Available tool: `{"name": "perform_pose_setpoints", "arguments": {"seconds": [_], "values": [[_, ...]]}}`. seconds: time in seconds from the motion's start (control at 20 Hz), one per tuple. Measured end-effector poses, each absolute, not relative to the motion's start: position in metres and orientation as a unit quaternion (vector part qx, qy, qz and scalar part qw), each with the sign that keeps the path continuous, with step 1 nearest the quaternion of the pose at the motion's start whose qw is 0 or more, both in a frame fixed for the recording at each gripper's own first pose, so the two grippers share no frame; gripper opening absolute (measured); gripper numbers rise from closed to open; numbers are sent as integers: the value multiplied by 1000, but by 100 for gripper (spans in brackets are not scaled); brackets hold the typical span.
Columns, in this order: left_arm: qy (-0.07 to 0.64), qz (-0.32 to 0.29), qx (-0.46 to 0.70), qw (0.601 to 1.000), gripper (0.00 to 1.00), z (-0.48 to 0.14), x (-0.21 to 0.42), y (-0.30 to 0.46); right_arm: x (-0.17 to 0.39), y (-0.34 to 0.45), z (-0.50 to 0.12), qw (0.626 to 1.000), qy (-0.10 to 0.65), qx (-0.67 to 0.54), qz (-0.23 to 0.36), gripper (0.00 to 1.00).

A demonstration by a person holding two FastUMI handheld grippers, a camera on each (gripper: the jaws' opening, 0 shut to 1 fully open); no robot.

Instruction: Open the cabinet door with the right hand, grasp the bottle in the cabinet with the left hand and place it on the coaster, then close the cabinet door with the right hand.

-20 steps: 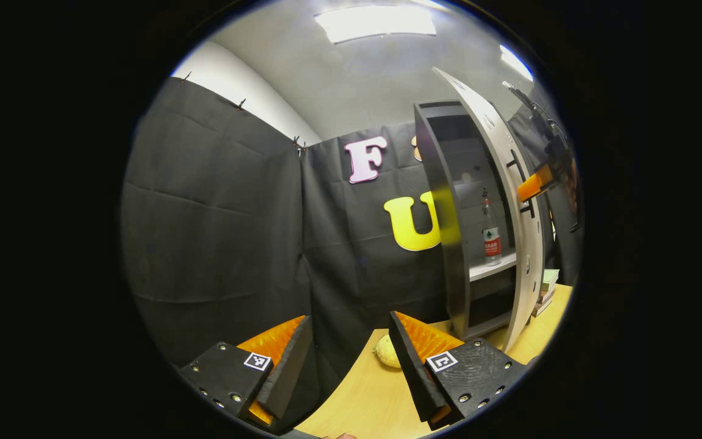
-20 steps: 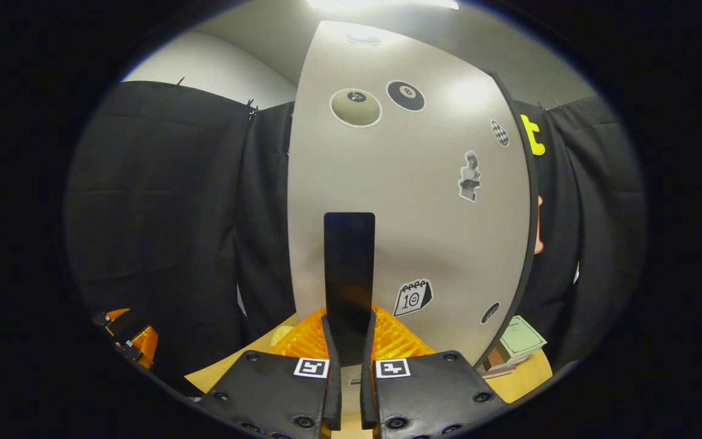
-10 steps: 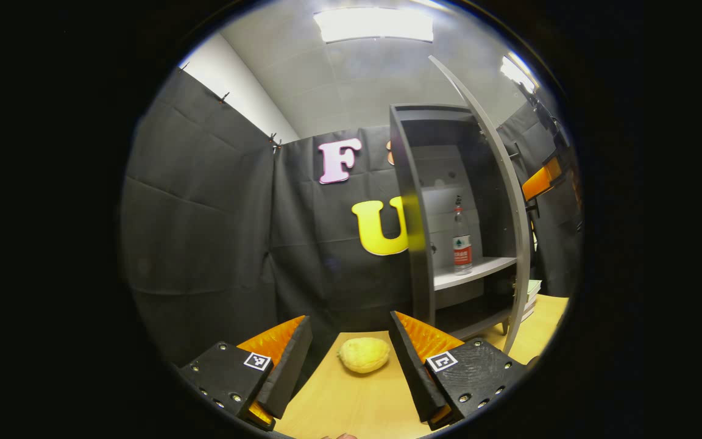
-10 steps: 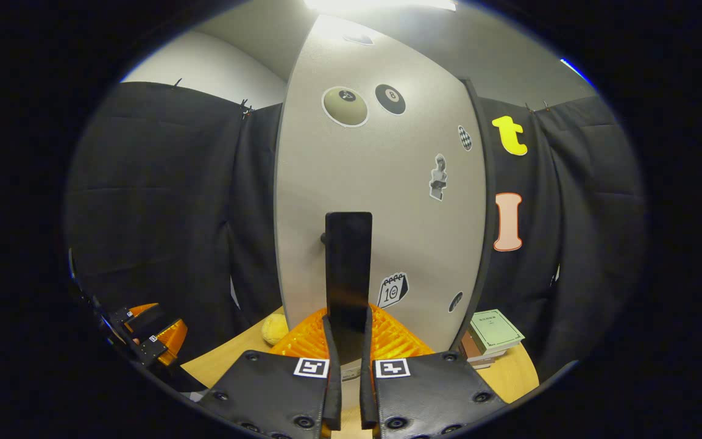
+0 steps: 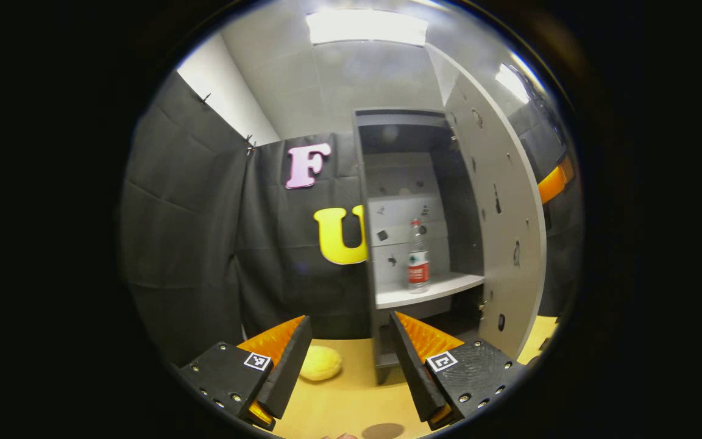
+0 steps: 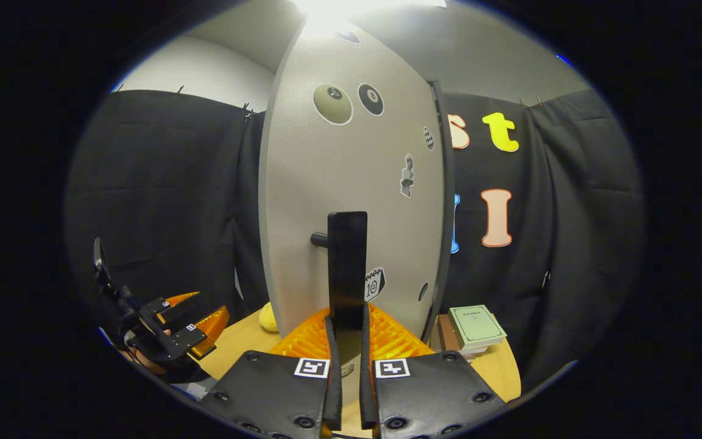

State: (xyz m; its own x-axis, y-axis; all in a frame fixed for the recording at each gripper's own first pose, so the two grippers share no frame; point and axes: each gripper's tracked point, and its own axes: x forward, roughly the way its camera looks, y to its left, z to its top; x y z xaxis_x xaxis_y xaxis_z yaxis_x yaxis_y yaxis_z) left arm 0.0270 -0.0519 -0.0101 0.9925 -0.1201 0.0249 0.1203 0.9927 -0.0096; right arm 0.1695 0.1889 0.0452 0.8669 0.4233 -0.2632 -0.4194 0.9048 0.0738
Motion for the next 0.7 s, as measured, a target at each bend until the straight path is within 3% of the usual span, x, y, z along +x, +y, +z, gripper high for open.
{"name": "perform_pose_setpoints", "arguments": {"seconds": [0.7], "values": [[-5, -67, 10, 998, 74, 15, 3, -177, 183, 157, 47, 972, 102, 23, 211, 11]]}}
